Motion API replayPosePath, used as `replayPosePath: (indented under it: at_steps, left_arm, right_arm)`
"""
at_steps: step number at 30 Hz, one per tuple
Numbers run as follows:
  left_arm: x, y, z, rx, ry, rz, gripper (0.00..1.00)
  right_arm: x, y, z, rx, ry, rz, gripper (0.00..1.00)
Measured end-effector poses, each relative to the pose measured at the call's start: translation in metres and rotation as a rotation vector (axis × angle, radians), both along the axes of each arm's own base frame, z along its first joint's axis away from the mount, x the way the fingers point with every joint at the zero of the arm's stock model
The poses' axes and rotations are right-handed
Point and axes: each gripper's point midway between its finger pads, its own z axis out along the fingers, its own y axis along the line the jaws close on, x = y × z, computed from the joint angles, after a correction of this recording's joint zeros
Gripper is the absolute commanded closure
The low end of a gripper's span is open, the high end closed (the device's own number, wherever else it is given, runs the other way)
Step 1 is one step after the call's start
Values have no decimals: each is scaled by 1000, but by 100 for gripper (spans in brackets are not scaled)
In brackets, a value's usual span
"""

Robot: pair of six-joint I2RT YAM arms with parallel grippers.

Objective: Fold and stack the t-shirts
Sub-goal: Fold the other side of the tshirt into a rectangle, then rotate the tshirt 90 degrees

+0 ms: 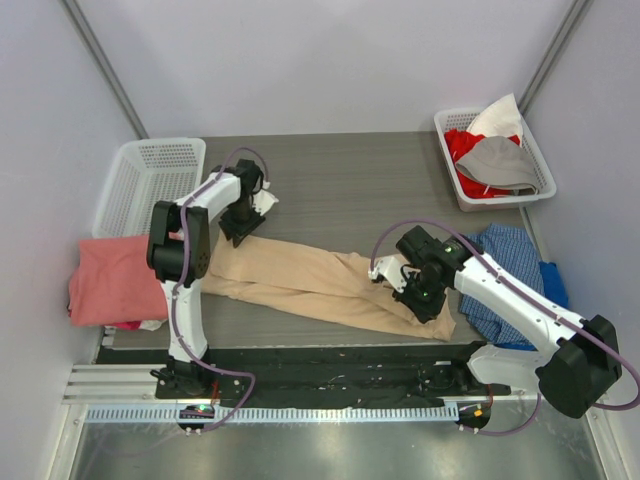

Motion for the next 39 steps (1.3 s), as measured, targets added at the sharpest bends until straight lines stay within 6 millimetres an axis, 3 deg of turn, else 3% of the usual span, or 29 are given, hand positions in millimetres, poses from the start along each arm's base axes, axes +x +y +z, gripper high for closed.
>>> replayPosePath:
  at_steps: [3,4,20,26,35,39]
  left_arm:
    - [1,0,1,1,-2,0,62]
    - [1,0,1,1,-2,0,63]
    - [-8,2,4,1,-2,-1,63]
    - [-22,5,14,-5,-24,0,62]
    - [-25,-5,61,-92,-144,-3,60]
    - [-30,-14,69,-153,-157,-9,59]
  right_arm:
    - [-1,-1,-1,-4,6,-5,61]
    - [-2,-2,-2,-8,9,-7,57]
    - [0,-5,-1,-42,8,-17,54]
    - [21,-4,-9,-84,-42,-23,53]
    - [62,1,-26,-144,-147,-28,53]
    - [74,4,-30,-149,-182,-28,53]
